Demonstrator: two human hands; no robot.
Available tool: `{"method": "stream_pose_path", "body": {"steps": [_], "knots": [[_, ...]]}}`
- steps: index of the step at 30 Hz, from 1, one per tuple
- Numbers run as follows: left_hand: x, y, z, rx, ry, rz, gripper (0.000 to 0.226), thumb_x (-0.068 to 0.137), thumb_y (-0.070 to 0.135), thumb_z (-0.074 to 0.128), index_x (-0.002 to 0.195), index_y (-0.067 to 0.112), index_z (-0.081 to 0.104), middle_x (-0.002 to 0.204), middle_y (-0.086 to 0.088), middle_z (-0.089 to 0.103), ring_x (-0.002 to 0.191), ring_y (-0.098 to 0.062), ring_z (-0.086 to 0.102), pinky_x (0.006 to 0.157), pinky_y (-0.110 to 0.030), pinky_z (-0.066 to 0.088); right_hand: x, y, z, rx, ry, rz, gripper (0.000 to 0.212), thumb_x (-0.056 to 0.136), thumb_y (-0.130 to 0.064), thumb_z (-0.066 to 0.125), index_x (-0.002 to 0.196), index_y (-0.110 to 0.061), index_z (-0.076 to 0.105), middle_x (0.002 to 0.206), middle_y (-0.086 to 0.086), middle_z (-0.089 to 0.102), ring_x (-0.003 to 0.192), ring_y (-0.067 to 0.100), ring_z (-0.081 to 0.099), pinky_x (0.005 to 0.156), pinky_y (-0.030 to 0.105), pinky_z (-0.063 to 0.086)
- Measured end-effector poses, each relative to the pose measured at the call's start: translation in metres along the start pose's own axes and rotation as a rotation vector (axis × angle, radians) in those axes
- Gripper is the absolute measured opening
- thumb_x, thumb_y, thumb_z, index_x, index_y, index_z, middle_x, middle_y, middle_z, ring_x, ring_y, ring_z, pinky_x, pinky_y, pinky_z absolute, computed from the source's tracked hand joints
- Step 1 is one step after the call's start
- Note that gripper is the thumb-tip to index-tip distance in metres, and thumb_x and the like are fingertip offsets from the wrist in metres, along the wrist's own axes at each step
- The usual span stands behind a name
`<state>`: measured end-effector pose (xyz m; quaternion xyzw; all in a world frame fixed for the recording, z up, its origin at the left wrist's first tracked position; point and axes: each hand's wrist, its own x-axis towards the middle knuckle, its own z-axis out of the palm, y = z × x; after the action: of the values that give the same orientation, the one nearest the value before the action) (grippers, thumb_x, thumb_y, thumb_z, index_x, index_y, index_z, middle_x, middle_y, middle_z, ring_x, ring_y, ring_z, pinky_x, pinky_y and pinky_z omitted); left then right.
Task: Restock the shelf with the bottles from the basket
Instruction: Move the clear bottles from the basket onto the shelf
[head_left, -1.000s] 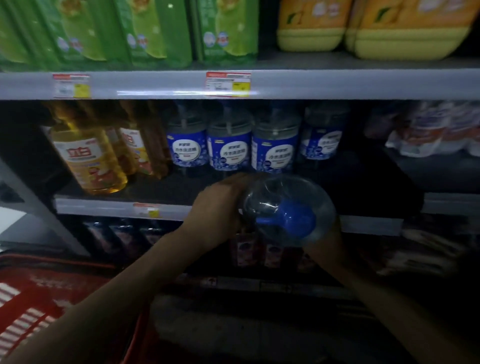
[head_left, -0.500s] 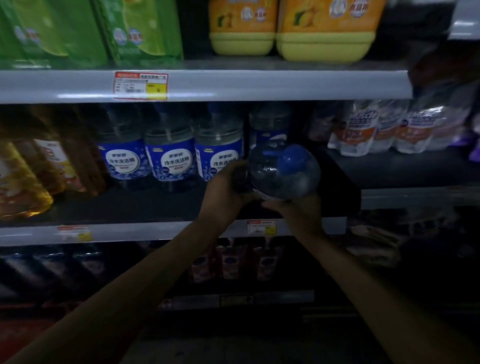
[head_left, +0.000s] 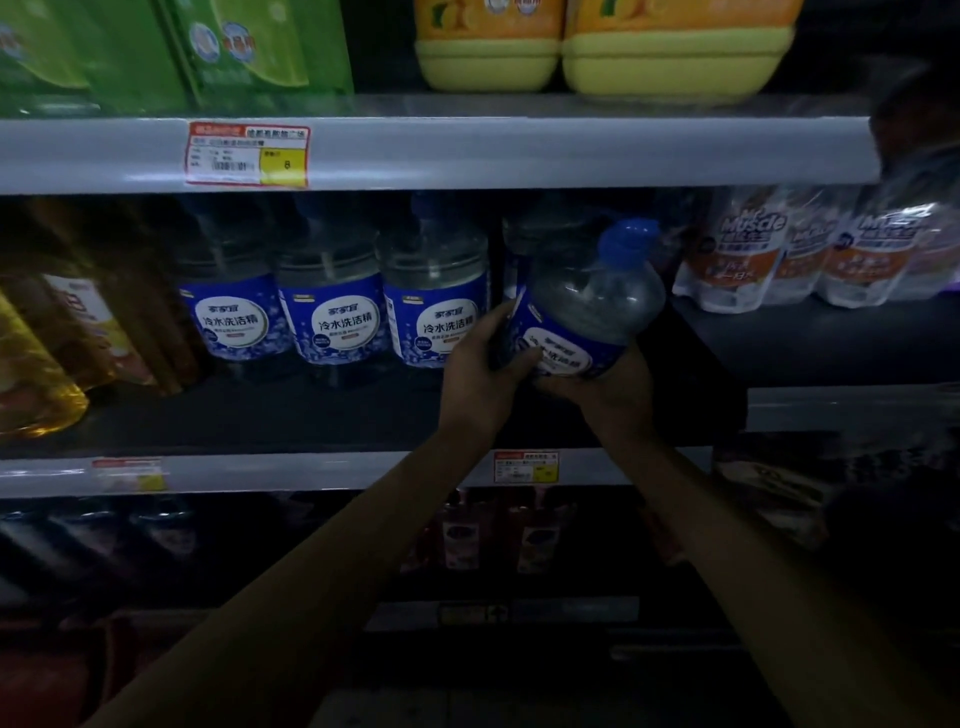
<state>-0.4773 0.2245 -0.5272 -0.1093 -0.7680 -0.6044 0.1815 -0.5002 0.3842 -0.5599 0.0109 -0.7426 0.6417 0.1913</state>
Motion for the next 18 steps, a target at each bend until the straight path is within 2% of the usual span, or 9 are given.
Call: {"method": "stream_pose_path", "body": {"steps": [2,4,6,9,12,15,17,18], "knots": [[0.001,-0.009,0.006,-0.028,0.041,-0.016,0.054,0.095,0.011,0.072,0.146,0.013,0.056,0.139,-0.002,0.066,0.126,-0.012,0.063,0.103,-0.041,0.057,0.003,-0.001,0.001,-0.022,-0.004,0.021,0.090,0.053,-0.015,0.100,0.132,-0.015,0.059,0.117,-0.006,0.072,0.101,0.002,0.069,0.080,0.021,0.059],[0.002,-0.016,0.009,-0.064,0.064,-0.037,0.052,0.097,0.012,0.070,0.147,0.013,0.055,0.140,-0.003,0.066,0.128,-0.015,0.063,0.105,-0.047,0.055,0.005,-0.003,0.003,-0.081,0.006,0.035,0.086,0.053,-0.018,0.100,0.130,-0.016,0.061,0.115,-0.007,0.071,0.095,-0.003,0.067,0.075,0.013,0.056],[0.002,-0.020,0.010,-0.096,0.055,-0.049,0.052,0.100,0.010,0.066,0.150,0.014,0.053,0.142,-0.003,0.065,0.131,-0.015,0.061,0.108,-0.047,0.053,0.007,-0.004,0.005,-0.157,0.019,0.019,0.084,0.052,-0.026,0.101,0.126,-0.016,0.063,0.114,-0.006,0.073,0.095,0.004,0.069,0.074,0.016,0.056],[0.003,-0.025,0.008,-0.097,0.013,-0.059,0.062,0.097,0.001,0.065,0.155,0.015,0.047,0.147,-0.001,0.061,0.135,-0.013,0.058,0.112,-0.044,0.051,0.007,-0.004,0.009,-0.238,0.033,0.022,0.079,0.056,-0.029,0.099,0.125,-0.014,0.064,0.114,-0.003,0.073,0.095,0.009,0.069,0.065,0.010,0.049],[0.004,-0.031,0.004,-0.105,-0.061,-0.093,0.070,0.091,0.006,0.071,0.155,0.019,0.045,0.151,0.002,0.058,0.139,-0.013,0.054,0.114,-0.045,0.048,0.003,-0.005,0.011,-0.299,0.025,0.022,0.073,0.063,-0.033,0.096,0.126,-0.015,0.062,0.117,-0.002,0.072,0.098,0.012,0.067,0.063,0.010,0.044],[0.003,-0.031,-0.001,-0.114,-0.105,-0.147,0.072,0.091,0.002,0.071,0.155,0.020,0.045,0.150,0.005,0.057,0.136,-0.010,0.055,0.112,-0.034,0.050,-0.003,-0.005,0.010,-0.305,0.009,0.024,0.075,0.067,-0.028,0.094,0.132,-0.015,0.059,0.122,-0.001,0.069,0.101,0.009,0.062,0.067,0.009,0.041],[0.002,-0.029,-0.004,-0.128,-0.140,-0.207,0.071,0.092,-0.005,0.068,0.155,0.019,0.045,0.146,0.006,0.058,0.130,-0.007,0.055,0.104,-0.018,0.051,-0.009,-0.007,0.009,-0.323,0.009,0.035,0.077,0.069,-0.021,0.092,0.137,-0.014,0.056,0.126,0.001,0.068,0.104,0.009,0.059,0.075,0.015,0.043],[0.001,-0.027,-0.006,-0.125,-0.159,-0.235,0.070,0.092,-0.005,0.068,0.154,0.018,0.046,0.144,0.006,0.059,0.128,-0.008,0.055,0.101,-0.015,0.051,-0.012,-0.009,0.007,-0.337,0.008,0.041,0.078,0.070,-0.018,0.092,0.139,-0.013,0.054,0.128,0.003,0.067,0.105,0.008,0.058,0.079,0.019,0.044]]}}
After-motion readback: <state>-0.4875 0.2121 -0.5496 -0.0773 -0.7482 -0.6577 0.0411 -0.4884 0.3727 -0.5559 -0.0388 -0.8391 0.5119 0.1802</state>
